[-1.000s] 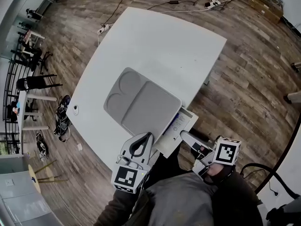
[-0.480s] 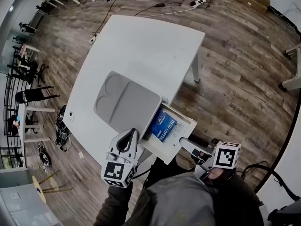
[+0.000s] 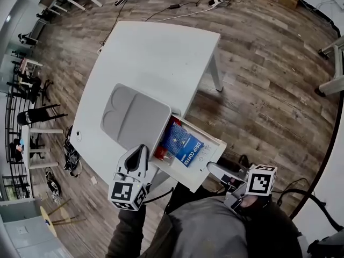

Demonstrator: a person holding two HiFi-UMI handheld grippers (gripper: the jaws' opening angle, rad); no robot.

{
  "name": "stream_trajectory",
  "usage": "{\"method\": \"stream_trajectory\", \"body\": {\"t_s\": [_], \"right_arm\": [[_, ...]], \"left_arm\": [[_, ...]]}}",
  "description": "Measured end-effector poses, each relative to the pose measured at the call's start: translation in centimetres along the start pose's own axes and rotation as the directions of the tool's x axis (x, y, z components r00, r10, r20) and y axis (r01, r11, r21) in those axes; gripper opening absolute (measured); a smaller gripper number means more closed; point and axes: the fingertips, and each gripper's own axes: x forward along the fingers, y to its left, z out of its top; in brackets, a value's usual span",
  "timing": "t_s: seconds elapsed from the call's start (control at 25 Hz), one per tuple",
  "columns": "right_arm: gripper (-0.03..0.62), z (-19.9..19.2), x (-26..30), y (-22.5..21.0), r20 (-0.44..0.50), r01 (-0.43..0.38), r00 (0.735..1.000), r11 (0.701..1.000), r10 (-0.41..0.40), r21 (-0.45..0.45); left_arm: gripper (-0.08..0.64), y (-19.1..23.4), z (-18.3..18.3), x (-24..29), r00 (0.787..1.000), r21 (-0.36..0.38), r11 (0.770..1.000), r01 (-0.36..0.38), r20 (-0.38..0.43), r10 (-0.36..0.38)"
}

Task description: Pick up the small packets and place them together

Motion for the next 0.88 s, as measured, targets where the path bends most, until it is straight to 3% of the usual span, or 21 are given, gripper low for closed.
{"method": "stream_trajectory", "body": {"t_s": [0.48,0.88], "right_arm": [[0.288,-0.4,-2.9,-0.6,0.007,-0.004,1.000,1.000,0.004,0.006],[0.290,-0.3,-3.0,-0.6,-0.004,-0.062,0.998,0.998,0.062,-0.022]], "left_arm": [[-0.003,-0.1,0.0,0.0,1.000,-0.004,1.000,-0.022,-0.011,0.022],[-0.003,0.1,0.1,0.1,0.999,-0.007,0.999,-0.043,-0.012,0.043]]}}
